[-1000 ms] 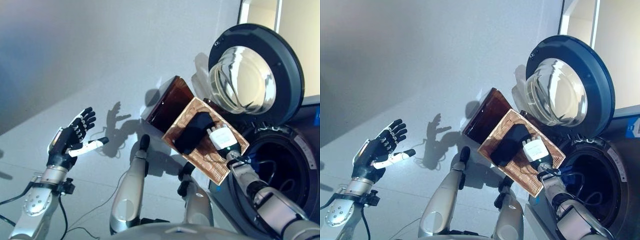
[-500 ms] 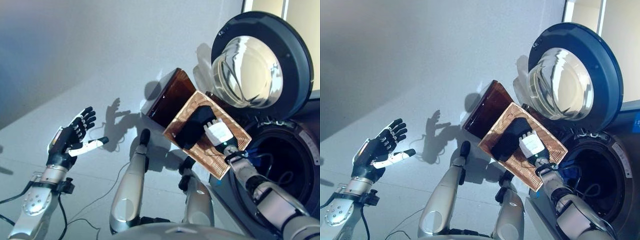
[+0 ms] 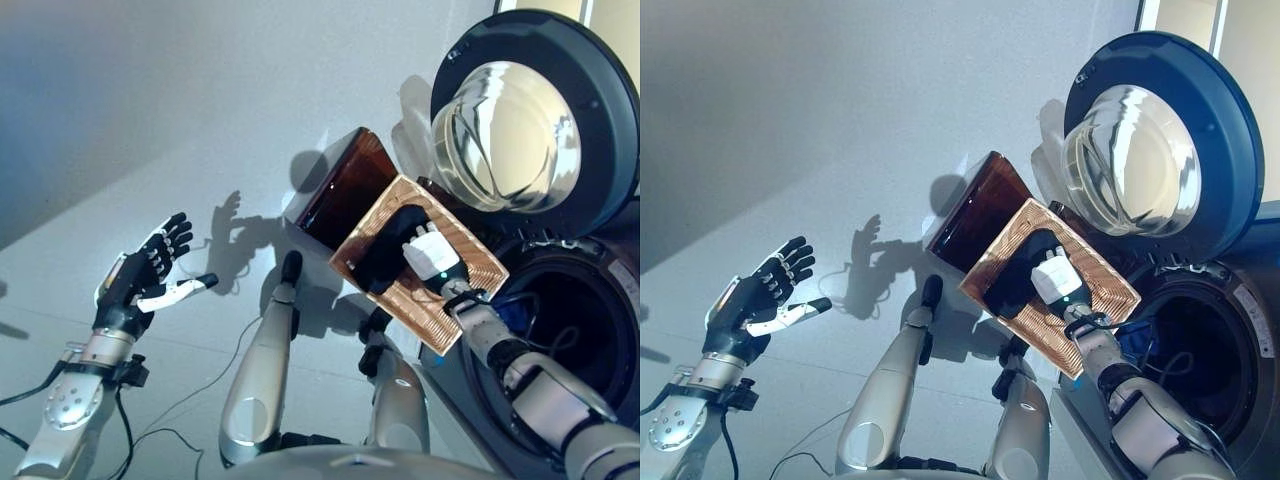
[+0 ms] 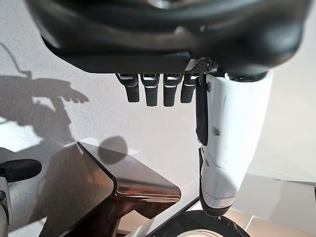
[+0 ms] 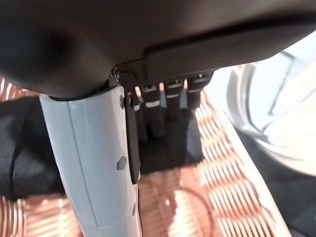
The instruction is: Pick up the clothes and place them into the washing machine
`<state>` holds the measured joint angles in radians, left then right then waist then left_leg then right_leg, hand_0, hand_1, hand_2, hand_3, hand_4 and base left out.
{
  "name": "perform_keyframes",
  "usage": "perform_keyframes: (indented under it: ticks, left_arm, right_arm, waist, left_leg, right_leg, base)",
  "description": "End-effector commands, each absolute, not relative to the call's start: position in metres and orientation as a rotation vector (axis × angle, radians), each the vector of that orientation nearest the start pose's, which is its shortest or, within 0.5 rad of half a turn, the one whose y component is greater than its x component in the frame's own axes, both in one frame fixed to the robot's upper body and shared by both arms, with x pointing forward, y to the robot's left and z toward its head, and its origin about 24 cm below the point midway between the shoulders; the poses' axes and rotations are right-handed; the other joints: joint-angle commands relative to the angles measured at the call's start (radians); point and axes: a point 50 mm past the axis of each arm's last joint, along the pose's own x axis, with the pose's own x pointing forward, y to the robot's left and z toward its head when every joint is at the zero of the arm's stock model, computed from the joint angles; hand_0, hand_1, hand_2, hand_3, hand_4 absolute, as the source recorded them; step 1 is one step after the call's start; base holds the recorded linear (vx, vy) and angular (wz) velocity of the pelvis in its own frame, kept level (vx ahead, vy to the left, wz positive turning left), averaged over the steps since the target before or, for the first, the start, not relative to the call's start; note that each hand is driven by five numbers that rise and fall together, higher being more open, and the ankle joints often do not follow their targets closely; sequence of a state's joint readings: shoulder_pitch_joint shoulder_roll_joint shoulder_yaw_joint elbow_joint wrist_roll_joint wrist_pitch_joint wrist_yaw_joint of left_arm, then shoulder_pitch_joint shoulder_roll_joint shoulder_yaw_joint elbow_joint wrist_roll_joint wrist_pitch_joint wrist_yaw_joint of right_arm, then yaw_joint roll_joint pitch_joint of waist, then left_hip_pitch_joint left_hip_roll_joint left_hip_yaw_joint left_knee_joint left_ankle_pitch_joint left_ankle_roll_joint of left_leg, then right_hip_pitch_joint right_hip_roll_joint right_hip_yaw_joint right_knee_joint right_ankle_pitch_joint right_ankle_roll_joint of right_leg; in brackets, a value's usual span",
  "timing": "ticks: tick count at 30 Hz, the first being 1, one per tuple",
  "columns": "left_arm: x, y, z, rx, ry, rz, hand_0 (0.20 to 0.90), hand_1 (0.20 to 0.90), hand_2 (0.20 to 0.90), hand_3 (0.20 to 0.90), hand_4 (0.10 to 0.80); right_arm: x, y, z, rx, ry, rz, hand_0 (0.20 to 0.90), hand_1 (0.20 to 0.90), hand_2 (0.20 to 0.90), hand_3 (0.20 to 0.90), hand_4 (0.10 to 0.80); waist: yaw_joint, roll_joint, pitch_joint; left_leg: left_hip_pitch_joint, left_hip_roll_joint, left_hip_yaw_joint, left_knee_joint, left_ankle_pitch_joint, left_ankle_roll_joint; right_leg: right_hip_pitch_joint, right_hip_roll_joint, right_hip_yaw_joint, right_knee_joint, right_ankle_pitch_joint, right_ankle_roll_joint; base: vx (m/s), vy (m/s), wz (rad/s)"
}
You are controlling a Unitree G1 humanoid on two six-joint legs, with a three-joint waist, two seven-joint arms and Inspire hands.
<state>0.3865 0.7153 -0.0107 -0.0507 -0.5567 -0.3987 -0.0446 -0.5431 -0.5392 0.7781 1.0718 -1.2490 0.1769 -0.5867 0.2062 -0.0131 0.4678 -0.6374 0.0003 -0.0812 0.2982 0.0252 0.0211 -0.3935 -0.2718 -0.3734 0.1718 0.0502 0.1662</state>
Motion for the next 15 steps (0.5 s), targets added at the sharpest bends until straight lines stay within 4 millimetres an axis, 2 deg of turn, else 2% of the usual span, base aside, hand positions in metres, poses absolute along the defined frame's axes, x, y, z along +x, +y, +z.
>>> perform_keyframes:
  ticks: [1, 5, 9, 15]
  left_arm:
    - [0.167, 0.272, 0.087, 0.204, -0.194, -0.076, 0.9, 0.9, 0.9, 0.9, 0.8]
    - [0.167, 0.273, 0.086, 0.203, -0.197, -0.061, 0.9, 0.9, 0.9, 0.9, 0.8]
    - [0.169, 0.274, 0.086, 0.204, -0.205, -0.05, 0.9, 0.9, 0.9, 0.9, 0.8]
    - [0.17, 0.274, 0.085, 0.201, -0.206, -0.047, 0.9, 0.9, 0.9, 0.9, 0.8]
  right_arm:
    - [0.303, -0.226, -0.011, -2.251, -0.281, 0.228, 0.9, 0.9, 0.9, 0.9, 0.8]
    - [0.3, -0.224, -0.013, -2.217, -0.277, 0.21, 0.9, 0.9, 0.9, 0.9, 0.8]
    - [0.29, -0.225, -0.026, -2.189, -0.221, 0.222, 0.9, 0.9, 0.9, 0.9, 0.8]
    - [0.275, -0.236, -0.04, -2.191, -0.145, 0.256, 0.9, 0.9, 0.9, 0.9, 0.8]
  waist:
    - [-0.01, -0.007, -0.052]
    - [-0.01, -0.011, -0.052]
    - [-0.011, -0.018, -0.061]
    - [-0.02, -0.024, -0.074]
  left_leg:
    - [-0.048, 0.057, -0.06, 0.003, 0.013, -0.123]
    - [-0.045, 0.06, -0.061, -0.001, 0.014, -0.123]
    - [-0.034, 0.065, -0.063, -0.009, 0.014, -0.126]
    - [-0.011, 0.074, -0.06, -0.017, 0.012, -0.129]
  right_leg:
    - [-0.016, -0.09, 0.078, -0.021, 0.11, 0.079]
    - [-0.01, -0.09, 0.072, -0.021, 0.108, 0.079]
    - [-0.001, -0.088, 0.066, -0.026, 0.109, 0.08]
    - [0.013, -0.087, 0.066, -0.031, 0.107, 0.08]
  base:
    - [0.0, 0.0, 0.0]
    - [0.0, 0.0, 0.0]
    - [0.0, 0.0, 0.0]
    - [0.0, 0.0, 0.0]
